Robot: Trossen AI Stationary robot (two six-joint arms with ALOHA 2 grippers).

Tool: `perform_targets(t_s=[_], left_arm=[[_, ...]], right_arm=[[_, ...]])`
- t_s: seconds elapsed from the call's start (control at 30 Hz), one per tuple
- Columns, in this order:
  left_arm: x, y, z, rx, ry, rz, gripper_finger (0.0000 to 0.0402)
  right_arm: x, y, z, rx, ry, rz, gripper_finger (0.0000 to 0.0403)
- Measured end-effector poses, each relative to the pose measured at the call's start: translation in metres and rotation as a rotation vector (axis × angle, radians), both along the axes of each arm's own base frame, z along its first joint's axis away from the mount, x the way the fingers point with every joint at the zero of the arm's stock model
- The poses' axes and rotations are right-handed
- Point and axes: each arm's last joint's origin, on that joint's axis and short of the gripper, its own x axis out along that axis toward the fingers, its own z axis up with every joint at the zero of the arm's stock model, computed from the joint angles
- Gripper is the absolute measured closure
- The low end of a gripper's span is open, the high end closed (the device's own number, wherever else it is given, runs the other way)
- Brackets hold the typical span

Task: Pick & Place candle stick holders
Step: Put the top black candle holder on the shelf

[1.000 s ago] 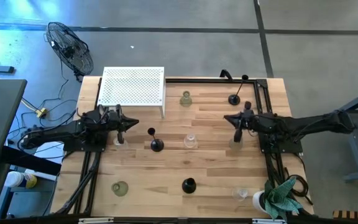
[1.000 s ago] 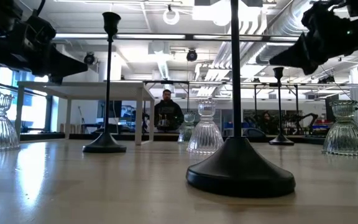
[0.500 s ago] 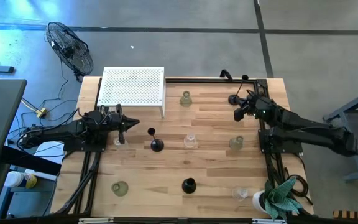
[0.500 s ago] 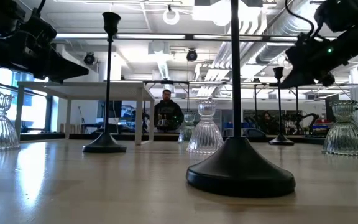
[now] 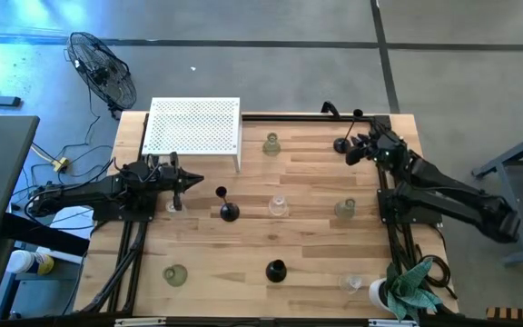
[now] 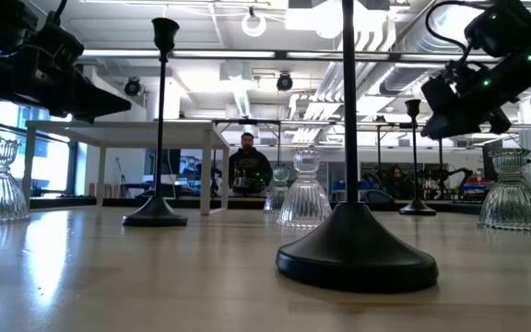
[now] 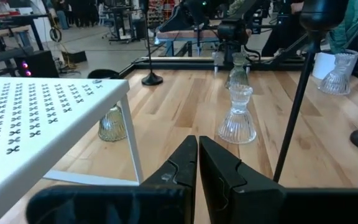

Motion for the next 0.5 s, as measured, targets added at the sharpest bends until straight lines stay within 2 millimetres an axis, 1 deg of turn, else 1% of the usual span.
perform_targets(t_s=[0.13,0.3,0.4,0.5], left_arm=[[0.0,0.0,0.001,0.029,-0.001,-0.001,0.0389],[0.0,0.0,0.001,0.041,-0.001,-0.001,0.0389],[0.0,0.0,0.001,0.023,-0.005,-0.001,0.0389],[0.0,0.0,0.001,0.017,-0.004,-0.002,0.0389]], right_arm=[[0.003,-0.007,0.002,-0.048,0.021,0.027,0.0226],[0.006,-0.019,0.001,-0.069,0.028,0.001,0.0185],[0.008,-0.026,0.0,-0.083,0.034,-0.022,0.0174],[0.009,-0.033,0.001,-0.1,0.022,-0.03,0.0176]])
